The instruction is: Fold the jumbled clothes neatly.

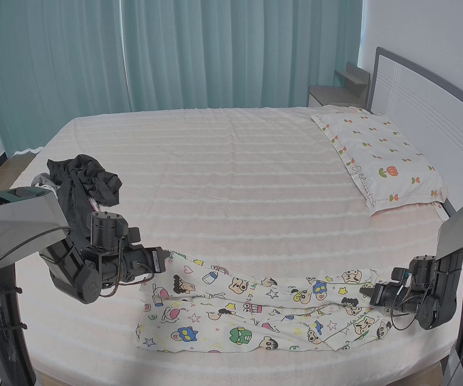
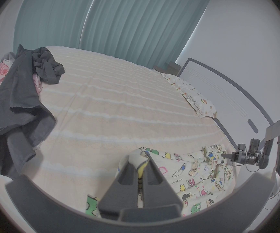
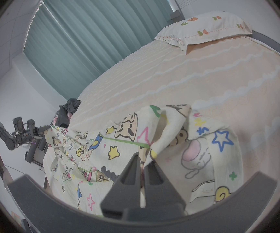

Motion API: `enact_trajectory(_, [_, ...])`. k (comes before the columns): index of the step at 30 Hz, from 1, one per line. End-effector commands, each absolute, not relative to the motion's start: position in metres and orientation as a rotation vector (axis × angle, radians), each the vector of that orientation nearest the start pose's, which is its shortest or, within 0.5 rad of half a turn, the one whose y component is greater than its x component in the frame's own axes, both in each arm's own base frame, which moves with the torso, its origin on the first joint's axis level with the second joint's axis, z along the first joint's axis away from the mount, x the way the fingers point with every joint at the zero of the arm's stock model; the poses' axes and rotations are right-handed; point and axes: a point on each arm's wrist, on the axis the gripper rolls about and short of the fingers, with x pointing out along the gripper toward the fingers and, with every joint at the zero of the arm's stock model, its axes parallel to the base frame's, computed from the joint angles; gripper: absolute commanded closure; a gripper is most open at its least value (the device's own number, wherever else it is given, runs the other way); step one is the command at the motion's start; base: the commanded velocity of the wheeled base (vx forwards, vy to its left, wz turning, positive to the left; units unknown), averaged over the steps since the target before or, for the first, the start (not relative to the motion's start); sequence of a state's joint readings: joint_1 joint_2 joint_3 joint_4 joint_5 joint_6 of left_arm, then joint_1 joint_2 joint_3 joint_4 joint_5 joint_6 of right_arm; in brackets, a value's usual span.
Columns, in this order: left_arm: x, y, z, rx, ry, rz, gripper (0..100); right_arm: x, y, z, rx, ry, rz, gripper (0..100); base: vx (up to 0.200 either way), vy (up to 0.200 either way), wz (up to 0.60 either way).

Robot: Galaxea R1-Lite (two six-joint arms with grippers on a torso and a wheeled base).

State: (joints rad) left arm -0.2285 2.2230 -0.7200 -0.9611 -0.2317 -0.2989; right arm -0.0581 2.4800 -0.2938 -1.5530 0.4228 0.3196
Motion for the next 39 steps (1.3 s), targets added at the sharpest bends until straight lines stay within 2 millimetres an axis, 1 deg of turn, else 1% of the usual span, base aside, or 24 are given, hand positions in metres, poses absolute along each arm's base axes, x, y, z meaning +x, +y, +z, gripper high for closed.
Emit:
enact_trajectory(1, [0.346, -0.085, 0.014, -0.262, 0.610, -0.338, 100, 0.282, -0.009, -0.046, 0.496, 0.614, 0.253, 100, 0.000, 0.000, 0.00])
enact_trajectory(5, [0.344, -0.084, 0.014, -0.256, 0.573, -0.343, 100, 0.282, -0.012, -0.039, 0.528, 0.598, 0.265, 100, 0.000, 0.000, 0.00])
enact_trajectory(13, [0.341, -0.083, 0.005, -0.252, 0.507, -0.341, 100, 0.282, -0.016, -0.038, 0.536, 0.591, 0.257, 100, 0.000, 0.000, 0.00])
enact_trajectory(18, [0.339, -0.083, 0.005, -0.253, 0.495, -0.345, 100, 0.282, -0.017, -0.038, 0.537, 0.590, 0.254, 100, 0.000, 0.000, 0.00])
enact_trajectory(27, [0.328, -0.080, -0.001, -0.249, 0.501, -0.343, 100, 0.279, -0.016, -0.035, 0.533, 0.591, 0.255, 100, 0.000, 0.000, 0.00])
enact_trajectory(31, [0.322, -0.078, -0.006, -0.249, 0.511, -0.340, 100, 0.272, -0.016, -0.031, 0.531, 0.600, 0.254, 100, 0.000, 0.000, 0.00])
enact_trajectory(33, [0.320, -0.078, -0.011, -0.249, 0.520, -0.338, 100, 0.267, -0.014, -0.033, 0.529, 0.622, 0.254, 100, 0.000, 0.000, 0.00])
enact_trajectory(39, [0.323, -0.078, -0.026, -0.239, 0.510, -0.304, 100, 0.255, -0.012, -0.037, 0.511, 0.673, 0.268, 100, 0.000, 0.000, 0.00])
